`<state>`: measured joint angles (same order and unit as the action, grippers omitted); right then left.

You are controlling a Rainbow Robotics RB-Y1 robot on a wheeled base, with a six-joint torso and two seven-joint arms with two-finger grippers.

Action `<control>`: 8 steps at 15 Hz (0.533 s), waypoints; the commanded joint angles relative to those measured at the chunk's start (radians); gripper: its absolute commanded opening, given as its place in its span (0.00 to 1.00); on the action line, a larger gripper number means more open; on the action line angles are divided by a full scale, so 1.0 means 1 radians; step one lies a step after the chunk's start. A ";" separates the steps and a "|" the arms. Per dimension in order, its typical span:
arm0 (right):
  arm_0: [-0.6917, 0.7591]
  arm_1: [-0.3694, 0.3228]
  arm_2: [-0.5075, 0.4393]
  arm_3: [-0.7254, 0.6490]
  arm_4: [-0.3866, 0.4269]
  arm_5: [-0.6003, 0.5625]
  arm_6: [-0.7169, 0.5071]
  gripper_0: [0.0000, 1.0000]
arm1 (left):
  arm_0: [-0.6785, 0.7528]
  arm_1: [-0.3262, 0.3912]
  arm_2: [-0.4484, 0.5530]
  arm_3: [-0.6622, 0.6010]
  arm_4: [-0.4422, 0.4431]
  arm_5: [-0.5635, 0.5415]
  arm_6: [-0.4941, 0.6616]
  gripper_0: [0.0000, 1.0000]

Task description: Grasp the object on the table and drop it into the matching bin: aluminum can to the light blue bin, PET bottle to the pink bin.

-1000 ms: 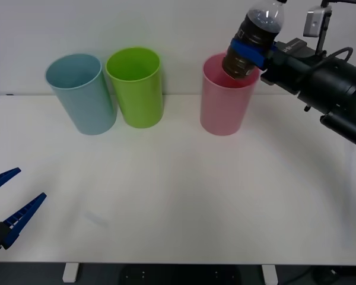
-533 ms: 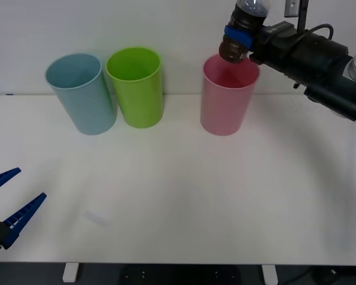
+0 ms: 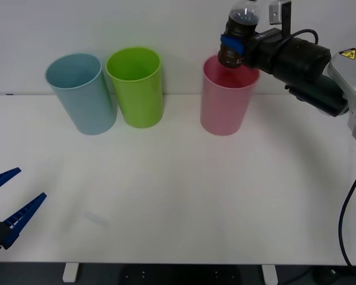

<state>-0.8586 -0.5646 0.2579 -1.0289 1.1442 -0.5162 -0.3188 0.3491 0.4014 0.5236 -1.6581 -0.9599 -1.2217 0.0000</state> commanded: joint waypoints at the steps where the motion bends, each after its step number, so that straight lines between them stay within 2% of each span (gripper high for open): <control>1: 0.000 0.003 0.000 0.001 0.002 0.004 0.006 0.69 | 0.000 0.000 0.000 0.000 0.000 0.000 0.000 1.00; 2: -0.002 0.003 0.000 0.001 0.002 0.004 0.009 1.00 | 0.000 0.000 0.000 0.000 0.000 0.000 0.000 1.00; 8: 0.001 0.003 0.000 0.001 -0.007 0.001 0.014 1.00 | 0.000 0.000 0.000 0.000 0.000 0.000 0.000 1.00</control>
<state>-0.8579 -0.5616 0.2578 -1.0279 1.1372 -0.5138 -0.3064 0.3491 0.4014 0.5236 -1.6581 -0.9599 -1.2217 0.0000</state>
